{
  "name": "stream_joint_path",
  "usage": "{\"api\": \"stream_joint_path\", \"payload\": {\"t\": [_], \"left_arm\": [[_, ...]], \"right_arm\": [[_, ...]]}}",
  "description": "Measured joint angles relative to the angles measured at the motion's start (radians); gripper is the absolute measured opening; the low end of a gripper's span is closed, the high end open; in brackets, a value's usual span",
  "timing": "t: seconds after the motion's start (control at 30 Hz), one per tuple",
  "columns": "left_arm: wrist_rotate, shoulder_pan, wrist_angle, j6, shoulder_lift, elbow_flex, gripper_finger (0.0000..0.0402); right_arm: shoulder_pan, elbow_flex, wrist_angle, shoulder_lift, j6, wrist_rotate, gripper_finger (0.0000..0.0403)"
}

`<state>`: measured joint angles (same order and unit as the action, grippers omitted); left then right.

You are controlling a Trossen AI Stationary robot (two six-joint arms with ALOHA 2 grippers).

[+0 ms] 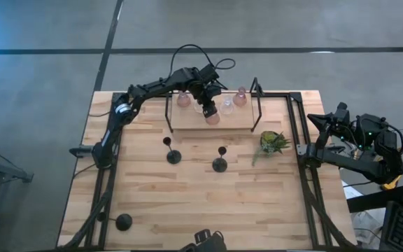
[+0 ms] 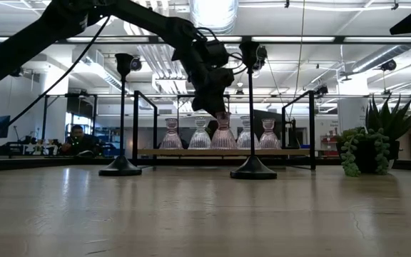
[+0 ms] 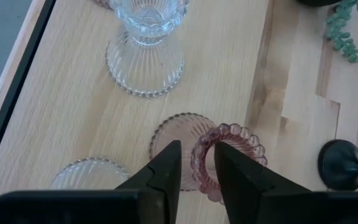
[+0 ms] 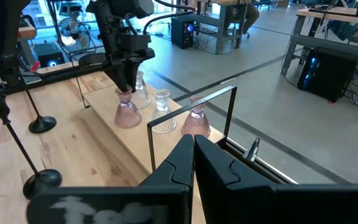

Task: Pick & Place candle stick holders
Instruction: Put the pink glass candle holder on the shelf

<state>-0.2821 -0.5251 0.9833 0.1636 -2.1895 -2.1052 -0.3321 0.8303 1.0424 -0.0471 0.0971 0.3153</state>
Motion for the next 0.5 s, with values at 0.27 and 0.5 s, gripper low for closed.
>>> {"api": "stream_joint_path", "payload": {"t": [0.27, 0.5], "left_arm": [[-0.005, -0.002, -0.004, 0.001, 0.0, -0.018, 0.0106], [-0.004, -0.006, 0.015, 0.001, 0.0, -0.057, 0.0106]], "right_arm": [[0.0, 0.0, 0.0, 0.0, 0.0, 0.0, 0.0008], [0.0, 0.0, 0.0, 0.0, 0.0, 0.0, 0.0008]]}}
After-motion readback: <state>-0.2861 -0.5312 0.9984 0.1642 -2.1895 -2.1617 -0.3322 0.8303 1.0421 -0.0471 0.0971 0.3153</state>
